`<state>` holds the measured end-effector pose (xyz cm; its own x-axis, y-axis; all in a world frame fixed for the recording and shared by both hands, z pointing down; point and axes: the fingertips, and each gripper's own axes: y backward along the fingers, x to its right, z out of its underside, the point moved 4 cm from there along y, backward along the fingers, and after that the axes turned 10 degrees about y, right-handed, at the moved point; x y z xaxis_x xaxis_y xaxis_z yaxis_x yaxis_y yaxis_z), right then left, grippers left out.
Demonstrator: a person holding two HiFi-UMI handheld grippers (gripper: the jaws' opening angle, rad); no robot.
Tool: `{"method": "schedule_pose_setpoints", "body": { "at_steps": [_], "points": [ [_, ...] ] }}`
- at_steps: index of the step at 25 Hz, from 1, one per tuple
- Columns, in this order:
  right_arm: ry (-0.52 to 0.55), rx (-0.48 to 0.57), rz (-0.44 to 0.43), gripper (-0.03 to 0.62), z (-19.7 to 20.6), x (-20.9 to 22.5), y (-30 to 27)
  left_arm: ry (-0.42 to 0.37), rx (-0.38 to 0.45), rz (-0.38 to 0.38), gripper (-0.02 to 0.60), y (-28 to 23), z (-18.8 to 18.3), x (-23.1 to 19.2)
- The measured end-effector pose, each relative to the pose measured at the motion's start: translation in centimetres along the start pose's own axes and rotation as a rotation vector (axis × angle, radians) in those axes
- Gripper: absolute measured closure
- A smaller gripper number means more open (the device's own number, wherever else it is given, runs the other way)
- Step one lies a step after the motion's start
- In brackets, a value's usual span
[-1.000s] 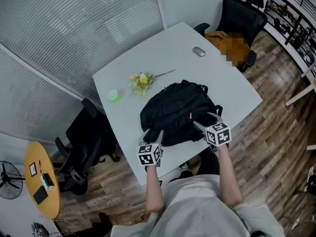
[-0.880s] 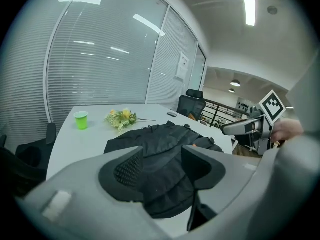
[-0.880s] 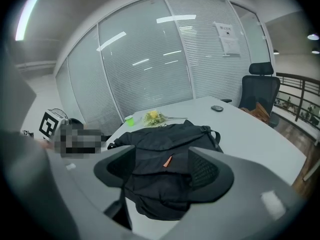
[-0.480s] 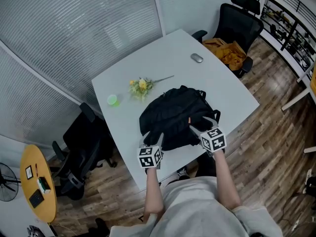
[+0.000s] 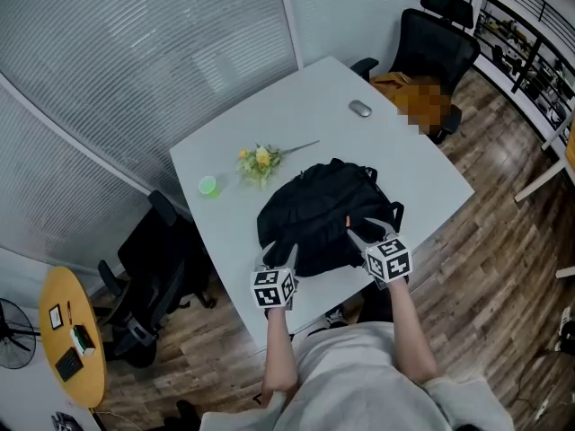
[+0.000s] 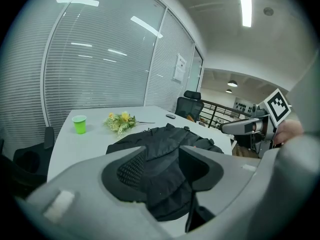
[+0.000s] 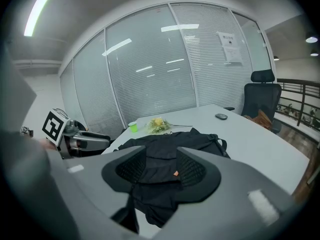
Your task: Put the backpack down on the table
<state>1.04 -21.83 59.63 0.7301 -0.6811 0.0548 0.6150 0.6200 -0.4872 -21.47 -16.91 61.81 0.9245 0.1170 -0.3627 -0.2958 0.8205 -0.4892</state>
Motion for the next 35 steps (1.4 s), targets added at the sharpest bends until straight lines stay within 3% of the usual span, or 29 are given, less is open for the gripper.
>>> {"method": "schedule_pose_setpoints", "body": {
  "at_steps": [18,21,35],
  "points": [
    [0.003,-0.005,0.000,0.545,0.3,-0.5,-0.7,-0.004,0.003,0.007,0.517,-0.1,0.1,-0.6],
    [0.004,-0.009,-0.005,0.551,0.3,-0.5,-1.0,0.001,0.008,-0.008,0.577,-0.2,-0.1,-0.9],
    [-0.011,0.000,-0.010,0.594,0.3,-0.3,-0.9,-0.015,-0.016,0.015,0.580,-0.9,-0.5,-0.2]
  ]
}}
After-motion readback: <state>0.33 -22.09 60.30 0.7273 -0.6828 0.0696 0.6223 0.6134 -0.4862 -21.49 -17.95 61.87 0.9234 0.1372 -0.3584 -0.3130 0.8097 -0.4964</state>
